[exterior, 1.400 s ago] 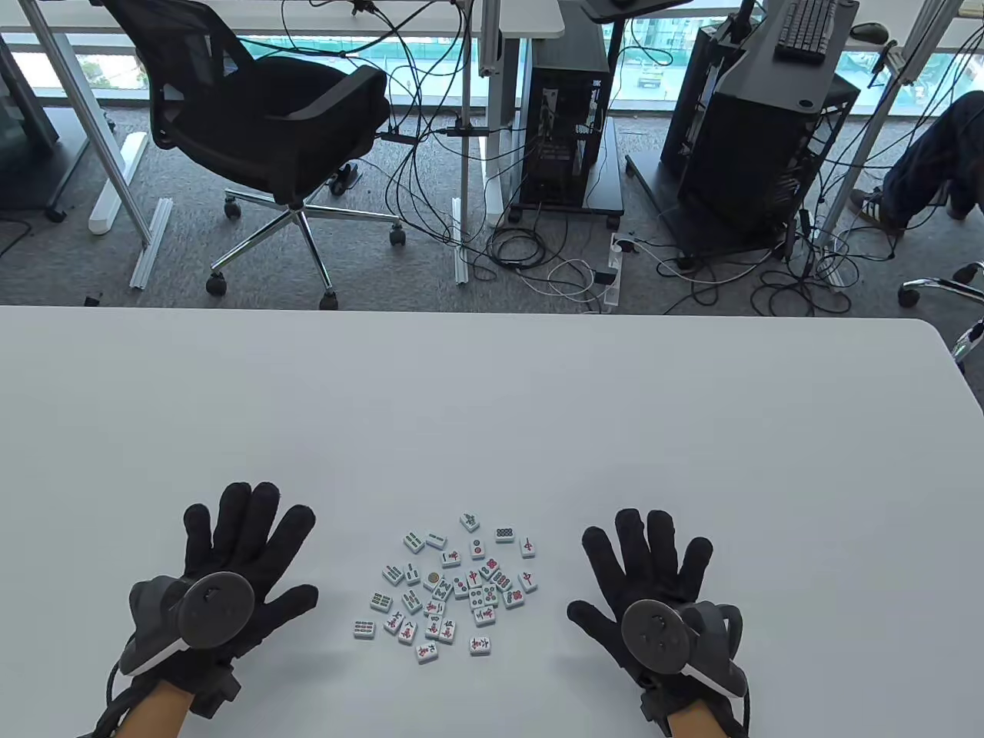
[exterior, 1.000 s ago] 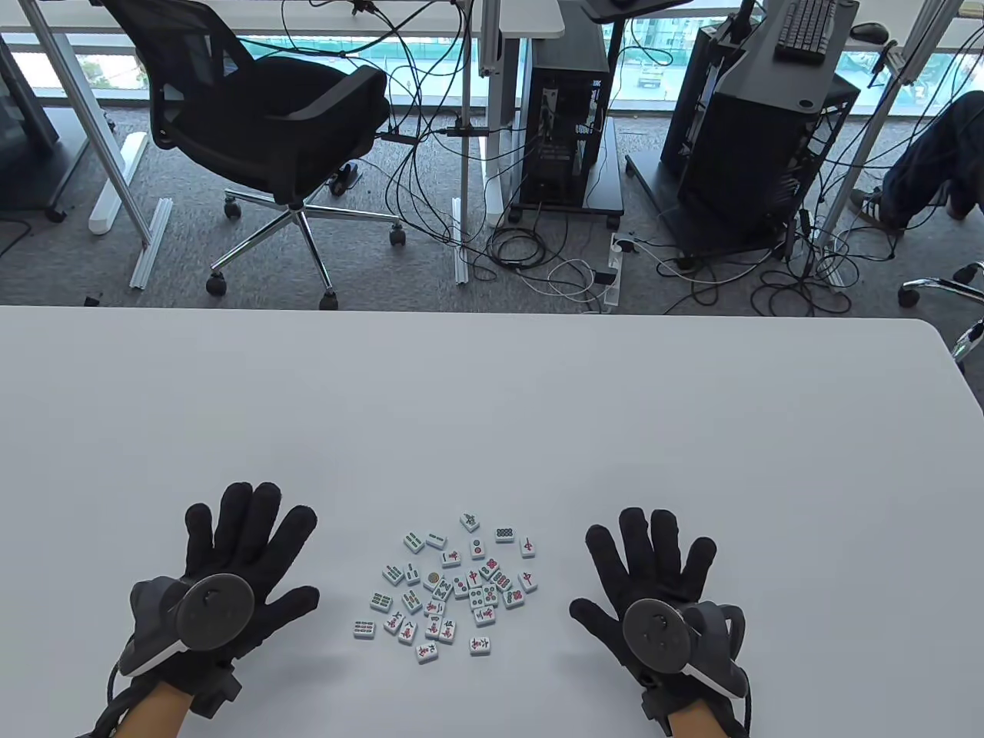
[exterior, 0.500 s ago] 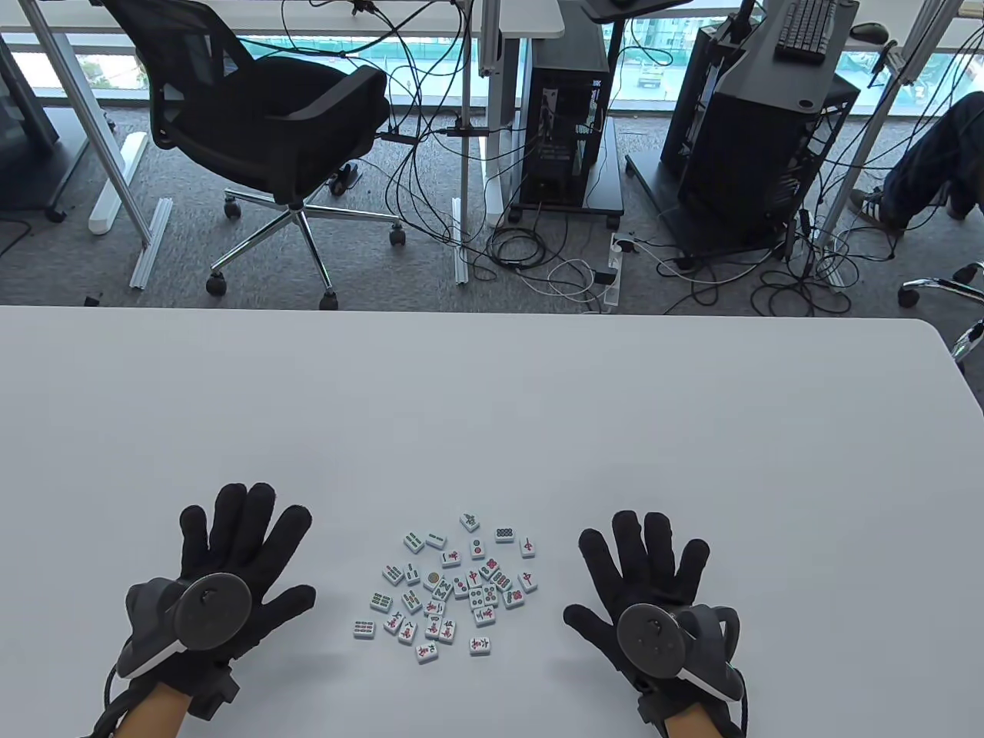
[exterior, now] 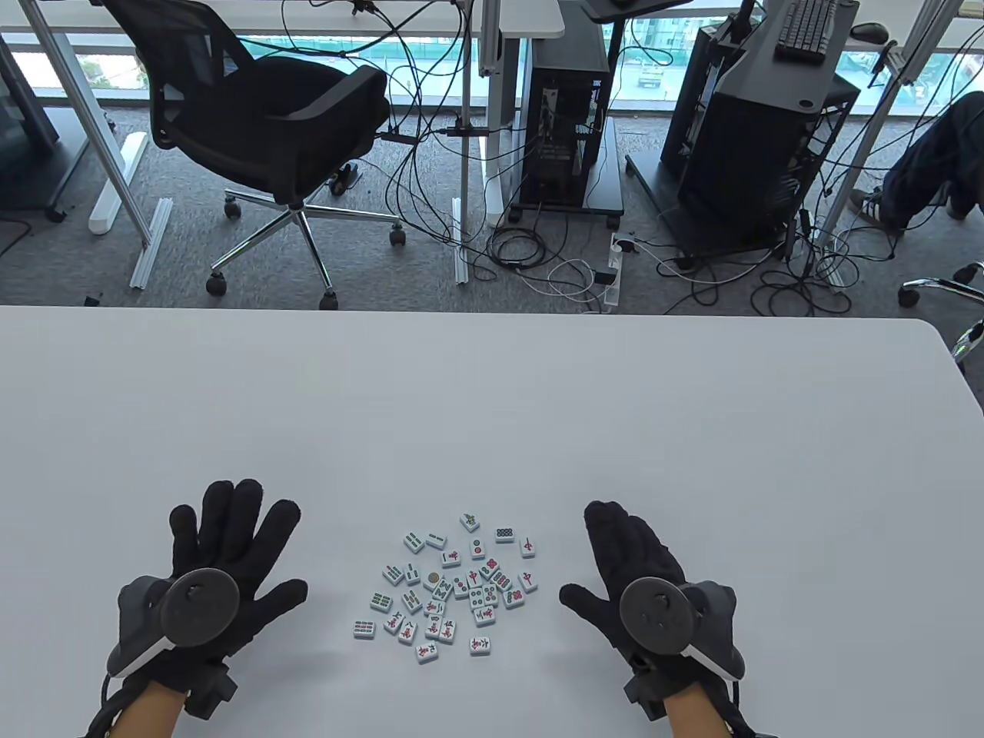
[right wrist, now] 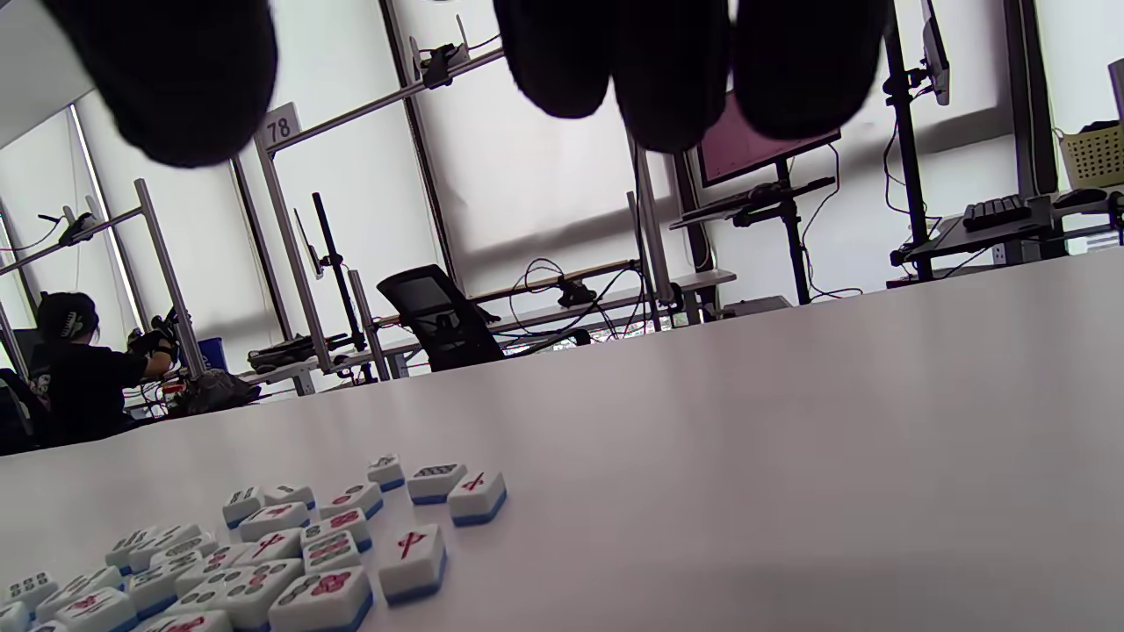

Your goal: Mahjong suit sorting

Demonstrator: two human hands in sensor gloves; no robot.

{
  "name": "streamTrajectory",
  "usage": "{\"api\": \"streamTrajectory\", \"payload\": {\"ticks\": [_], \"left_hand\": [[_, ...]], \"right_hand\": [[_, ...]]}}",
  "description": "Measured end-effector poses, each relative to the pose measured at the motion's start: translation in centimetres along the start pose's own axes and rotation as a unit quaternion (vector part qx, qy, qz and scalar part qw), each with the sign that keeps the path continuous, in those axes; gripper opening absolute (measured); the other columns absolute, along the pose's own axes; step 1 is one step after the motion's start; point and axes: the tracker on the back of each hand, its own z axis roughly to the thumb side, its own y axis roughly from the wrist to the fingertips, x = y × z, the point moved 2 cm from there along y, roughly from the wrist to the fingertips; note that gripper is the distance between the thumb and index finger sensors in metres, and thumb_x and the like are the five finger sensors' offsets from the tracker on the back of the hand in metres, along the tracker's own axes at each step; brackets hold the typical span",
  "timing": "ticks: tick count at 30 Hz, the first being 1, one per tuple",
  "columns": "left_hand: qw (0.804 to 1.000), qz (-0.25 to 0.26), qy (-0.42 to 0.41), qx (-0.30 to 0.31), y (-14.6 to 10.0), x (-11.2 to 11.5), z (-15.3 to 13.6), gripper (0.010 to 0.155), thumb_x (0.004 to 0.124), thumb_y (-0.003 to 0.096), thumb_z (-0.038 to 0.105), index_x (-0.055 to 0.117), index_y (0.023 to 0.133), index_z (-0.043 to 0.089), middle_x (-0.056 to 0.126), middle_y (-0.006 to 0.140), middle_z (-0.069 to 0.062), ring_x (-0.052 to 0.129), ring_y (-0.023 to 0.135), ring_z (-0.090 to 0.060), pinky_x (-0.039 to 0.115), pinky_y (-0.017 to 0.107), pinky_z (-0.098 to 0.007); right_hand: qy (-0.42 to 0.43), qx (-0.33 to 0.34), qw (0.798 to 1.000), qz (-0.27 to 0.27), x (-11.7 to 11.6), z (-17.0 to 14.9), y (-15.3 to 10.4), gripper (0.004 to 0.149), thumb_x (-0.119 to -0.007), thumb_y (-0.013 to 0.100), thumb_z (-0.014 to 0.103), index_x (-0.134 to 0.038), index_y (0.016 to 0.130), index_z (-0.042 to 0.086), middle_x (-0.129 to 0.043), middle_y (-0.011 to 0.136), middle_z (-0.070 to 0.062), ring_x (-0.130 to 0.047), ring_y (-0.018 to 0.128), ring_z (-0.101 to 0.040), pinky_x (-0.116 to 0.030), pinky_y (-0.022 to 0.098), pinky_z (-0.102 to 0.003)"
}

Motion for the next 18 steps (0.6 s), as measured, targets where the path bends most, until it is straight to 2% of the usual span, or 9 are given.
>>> {"api": "streamTrajectory", "payload": {"ticks": [2, 7, 10, 18], "left_hand": [[1.0, 0.001, 0.0, 0.001, 0.0, 0.0, 0.0, 0.083, 0.051, 0.0401, 0.084, 0.013, 0.109, 0.057, -0.013, 0.116, 0.026, -0.022, 0.111, -0.006, -0.013, 0.079, -0.043], [1.0, 0.003, -0.004, 0.005, 0.0, 0.1, 0.0, 0.083, 0.051, 0.0402, 0.084, 0.013, 0.109, 0.057, -0.013, 0.116, 0.026, -0.021, 0.111, -0.006, -0.013, 0.079, -0.043], [1.0, 0.002, -0.006, 0.008, 0.0, 0.2, 0.0, 0.083, 0.051, 0.0404, 0.084, 0.013, 0.109, 0.057, -0.013, 0.116, 0.026, -0.021, 0.111, -0.006, -0.013, 0.079, -0.043], [1.0, -0.009, -0.009, 0.017, 0.2, 0.7, 0.2, 0.083, 0.05, 0.0407, 0.084, 0.013, 0.109, 0.057, -0.013, 0.116, 0.025, -0.02, 0.111, -0.007, -0.012, 0.079, -0.043]], "right_hand": [[-0.021, 0.006, 1.0, -0.003, 0.4, 0.6, 1.3, 0.09, -0.076, 0.047, 0.056, -0.022, 0.111, 0.024, -0.06, 0.112, -0.011, -0.075, 0.088, -0.04, -0.074, 0.06, -0.051], [-0.068, 0.005, 0.997, 0.04, -0.4, 2.2, 5.3, 0.087, -0.08, 0.045, 0.051, -0.031, 0.11, 0.02, -0.073, 0.102, -0.012, -0.089, 0.069, -0.034, -0.081, 0.047, -0.043], [-0.098, 0.013, 0.993, 0.07, -2.3, 3.4, 7.8, 0.083, -0.082, 0.044, 0.048, -0.039, 0.109, 0.018, -0.082, 0.093, -0.011, -0.094, 0.055, -0.03, -0.083, 0.038, -0.037], [-0.184, 0.019, 0.971, 0.153, -7.9, 5.8, 12.1, 0.069, -0.085, 0.041, 0.044, -0.063, 0.1, 0.016, -0.097, 0.064, -0.008, -0.095, 0.027, -0.021, -0.082, 0.019, -0.028]]}}
